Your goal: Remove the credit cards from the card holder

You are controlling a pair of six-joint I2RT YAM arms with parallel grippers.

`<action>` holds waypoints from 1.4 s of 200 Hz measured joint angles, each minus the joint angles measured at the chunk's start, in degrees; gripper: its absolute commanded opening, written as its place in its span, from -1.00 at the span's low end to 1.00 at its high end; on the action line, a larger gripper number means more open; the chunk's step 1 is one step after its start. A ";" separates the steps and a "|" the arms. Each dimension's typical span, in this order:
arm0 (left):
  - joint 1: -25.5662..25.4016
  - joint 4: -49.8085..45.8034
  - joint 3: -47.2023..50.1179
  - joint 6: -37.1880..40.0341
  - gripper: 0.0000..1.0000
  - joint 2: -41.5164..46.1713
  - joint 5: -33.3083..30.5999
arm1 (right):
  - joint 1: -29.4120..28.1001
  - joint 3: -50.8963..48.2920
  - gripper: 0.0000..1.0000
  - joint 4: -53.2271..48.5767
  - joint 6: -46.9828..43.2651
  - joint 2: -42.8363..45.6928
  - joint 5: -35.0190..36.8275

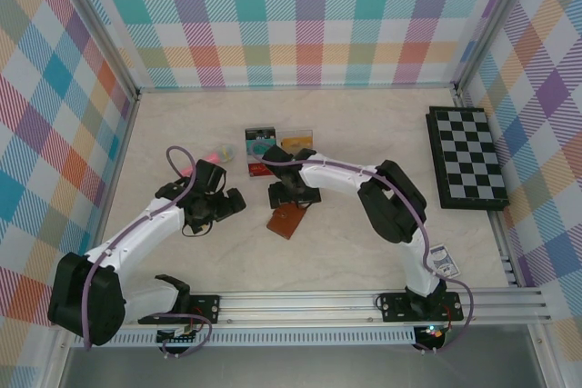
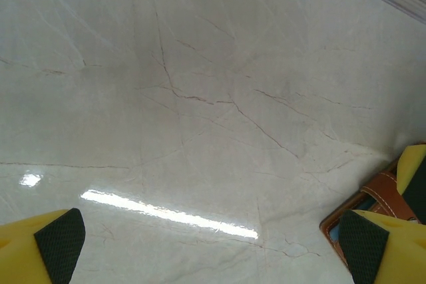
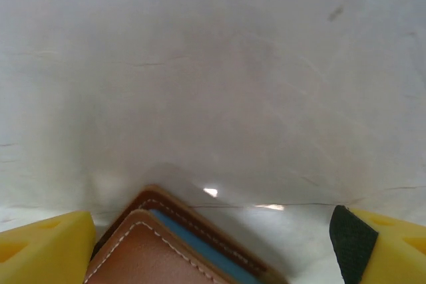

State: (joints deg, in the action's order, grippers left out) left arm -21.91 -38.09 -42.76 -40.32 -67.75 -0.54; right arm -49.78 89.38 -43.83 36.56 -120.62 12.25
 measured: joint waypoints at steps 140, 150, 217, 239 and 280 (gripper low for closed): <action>-0.07 5.86 2.78 -3.54 0.82 0.28 11.76 | 1.81 -16.39 0.85 -6.29 3.04 12.63 4.24; -0.48 6.88 3.28 -4.09 0.77 0.39 12.87 | 2.16 -17.59 0.83 -6.01 2.75 14.19 2.71; -9.66 13.05 6.95 -12.26 0.71 0.55 15.65 | 5.84 -22.21 0.78 2.99 -10.69 24.37 -16.70; -10.71 14.32 6.97 -14.03 0.70 0.55 15.06 | 5.57 -21.53 0.77 3.19 -15.47 22.34 -20.20; -11.02 14.82 6.99 -15.50 0.67 0.39 14.36 | 4.44 -17.27 0.70 2.95 -19.45 15.15 -21.07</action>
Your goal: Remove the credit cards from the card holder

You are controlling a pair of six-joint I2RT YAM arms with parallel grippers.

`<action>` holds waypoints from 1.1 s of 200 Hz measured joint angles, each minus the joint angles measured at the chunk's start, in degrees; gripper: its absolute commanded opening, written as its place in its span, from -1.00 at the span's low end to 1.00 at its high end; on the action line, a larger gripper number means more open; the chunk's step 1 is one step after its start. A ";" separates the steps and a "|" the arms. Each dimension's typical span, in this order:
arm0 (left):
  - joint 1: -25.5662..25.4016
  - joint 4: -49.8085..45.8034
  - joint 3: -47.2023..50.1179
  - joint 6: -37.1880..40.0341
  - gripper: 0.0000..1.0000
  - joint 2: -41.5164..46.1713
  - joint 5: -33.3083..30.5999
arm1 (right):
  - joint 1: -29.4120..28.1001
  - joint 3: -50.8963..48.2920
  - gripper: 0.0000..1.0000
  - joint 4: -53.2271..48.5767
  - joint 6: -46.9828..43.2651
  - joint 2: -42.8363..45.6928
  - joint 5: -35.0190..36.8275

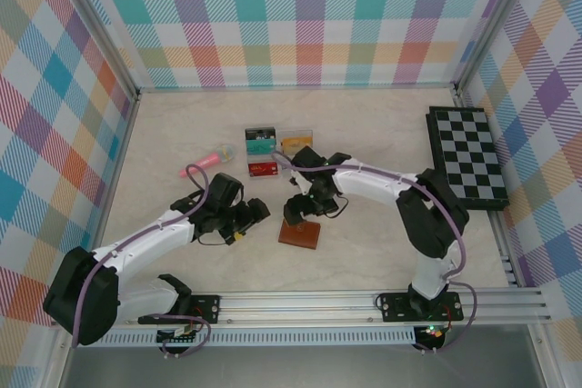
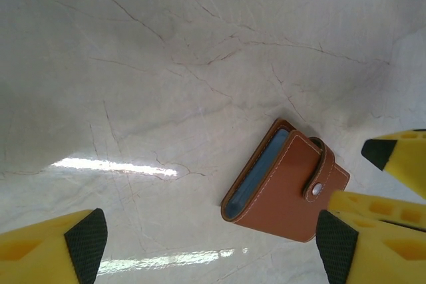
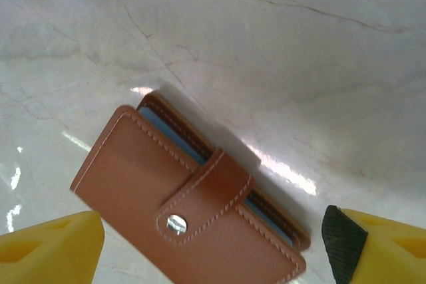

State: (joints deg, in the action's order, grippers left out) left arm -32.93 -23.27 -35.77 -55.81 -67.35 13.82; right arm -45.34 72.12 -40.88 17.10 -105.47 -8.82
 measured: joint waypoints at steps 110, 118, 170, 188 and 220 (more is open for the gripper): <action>-4.66 6.84 1.49 -4.09 0.47 -3.72 0.68 | 3.34 -2.91 0.44 0.79 6.12 -1.11 6.05; -5.27 8.31 1.51 -4.70 0.44 -4.44 0.92 | 4.26 -3.93 0.43 1.09 6.95 -0.33 5.97; -8.72 19.96 1.97 -9.44 0.29 -9.75 3.41 | 7.65 -9.81 0.41 4.81 11.45 3.98 -1.36; -10.01 24.50 2.27 -11.65 0.27 -12.24 4.17 | 8.26 -11.17 0.39 5.75 12.79 5.27 -3.89; -12.59 30.05 2.75 -14.99 0.24 -16.20 4.70 | 8.68 -12.98 0.35 6.51 15.06 6.45 -7.32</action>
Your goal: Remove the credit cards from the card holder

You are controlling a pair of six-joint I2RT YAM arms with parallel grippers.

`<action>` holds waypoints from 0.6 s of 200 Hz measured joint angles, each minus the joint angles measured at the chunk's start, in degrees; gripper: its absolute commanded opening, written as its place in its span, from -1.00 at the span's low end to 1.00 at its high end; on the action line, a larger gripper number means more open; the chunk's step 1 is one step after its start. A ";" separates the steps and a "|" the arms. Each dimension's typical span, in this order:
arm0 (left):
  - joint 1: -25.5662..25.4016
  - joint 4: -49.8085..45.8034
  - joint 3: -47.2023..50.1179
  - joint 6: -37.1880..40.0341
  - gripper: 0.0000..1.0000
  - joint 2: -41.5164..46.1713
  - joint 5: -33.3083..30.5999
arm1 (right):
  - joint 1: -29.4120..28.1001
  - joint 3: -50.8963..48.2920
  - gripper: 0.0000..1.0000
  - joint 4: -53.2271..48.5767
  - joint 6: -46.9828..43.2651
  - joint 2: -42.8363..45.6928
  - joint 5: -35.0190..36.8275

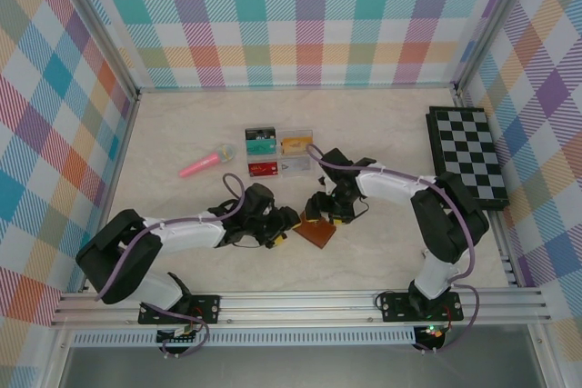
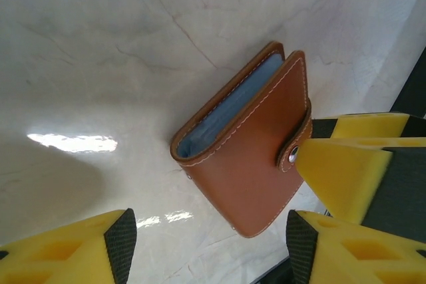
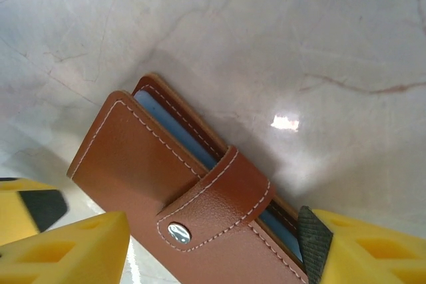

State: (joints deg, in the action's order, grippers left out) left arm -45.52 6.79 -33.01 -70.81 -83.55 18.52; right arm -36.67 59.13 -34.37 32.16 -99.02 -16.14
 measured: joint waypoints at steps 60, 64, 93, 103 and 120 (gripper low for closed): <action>-1.77 5.49 0.96 -3.98 0.02 -3.50 0.02 | 0.22 -3.13 0.08 2.64 3.69 0.63 -4.94; -1.77 5.62 0.98 -4.20 0.01 -3.63 0.04 | 0.22 -3.23 0.07 2.82 3.91 0.63 -5.22; -1.77 6.56 1.01 -4.63 -0.06 -4.17 0.00 | 0.22 -3.32 0.03 4.04 4.81 0.63 -6.82; -1.77 6.95 1.01 -4.52 -0.07 -4.39 0.04 | 0.22 -3.32 0.02 4.48 4.96 0.63 -7.21; -1.77 7.08 1.01 -4.17 -0.07 -4.96 0.15 | 0.22 -3.34 0.01 5.20 5.16 0.61 -8.04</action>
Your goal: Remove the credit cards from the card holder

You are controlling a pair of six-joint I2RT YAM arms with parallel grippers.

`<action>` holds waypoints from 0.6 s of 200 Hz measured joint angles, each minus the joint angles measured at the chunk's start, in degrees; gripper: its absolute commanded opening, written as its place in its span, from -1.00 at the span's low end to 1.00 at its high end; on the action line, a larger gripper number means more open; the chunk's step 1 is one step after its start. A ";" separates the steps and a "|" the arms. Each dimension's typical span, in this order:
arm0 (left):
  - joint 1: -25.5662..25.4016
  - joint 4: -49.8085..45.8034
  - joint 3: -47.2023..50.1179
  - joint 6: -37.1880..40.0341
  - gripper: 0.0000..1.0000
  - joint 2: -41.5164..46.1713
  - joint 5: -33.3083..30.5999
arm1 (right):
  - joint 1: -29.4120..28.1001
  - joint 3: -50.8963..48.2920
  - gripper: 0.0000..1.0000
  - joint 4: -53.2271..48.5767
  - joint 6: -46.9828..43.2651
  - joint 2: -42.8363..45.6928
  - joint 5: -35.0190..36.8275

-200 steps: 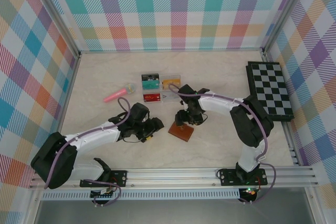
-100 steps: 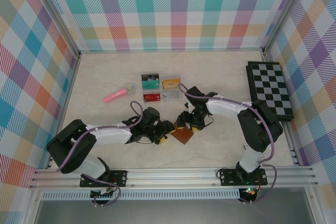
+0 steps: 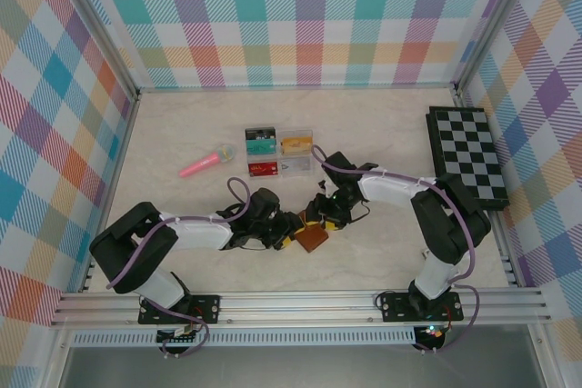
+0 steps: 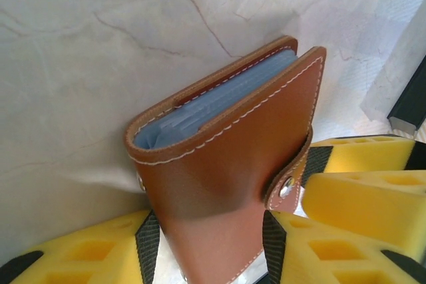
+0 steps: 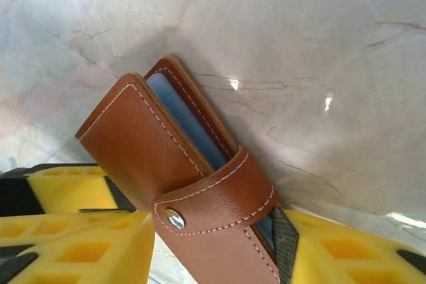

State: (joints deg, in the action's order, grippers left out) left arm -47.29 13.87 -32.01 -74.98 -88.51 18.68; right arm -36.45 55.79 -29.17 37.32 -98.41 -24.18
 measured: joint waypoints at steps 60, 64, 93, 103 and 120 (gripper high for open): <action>0.20 0.24 0.00 0.87 -0.09 -0.26 0.79 | 0.17 -0.94 -0.02 2.67 1.86 -1.38 -1.79; 0.22 0.24 0.00 0.90 -0.09 -0.26 0.83 | 0.17 -0.94 -0.03 2.75 1.97 -1.46 -1.88; 0.46 0.52 0.22 1.66 -0.18 -0.26 0.83 | 0.42 -1.05 -0.02 3.58 2.84 -1.70 -2.51; 0.55 1.44 0.63 2.40 -0.20 -0.24 0.79 | 0.50 -1.16 -0.02 3.93 3.06 -1.81 -2.93; 0.57 2.32 1.05 4.07 -0.25 -0.20 0.24 | 0.85 -1.64 -0.03 5.03 3.85 -1.95 -3.80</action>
State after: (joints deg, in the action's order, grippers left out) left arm -46.72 16.19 -30.96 -70.91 -88.71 18.92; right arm -35.59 54.15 -24.14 41.17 -100.36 -27.99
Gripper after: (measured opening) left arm 0.388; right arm 0.488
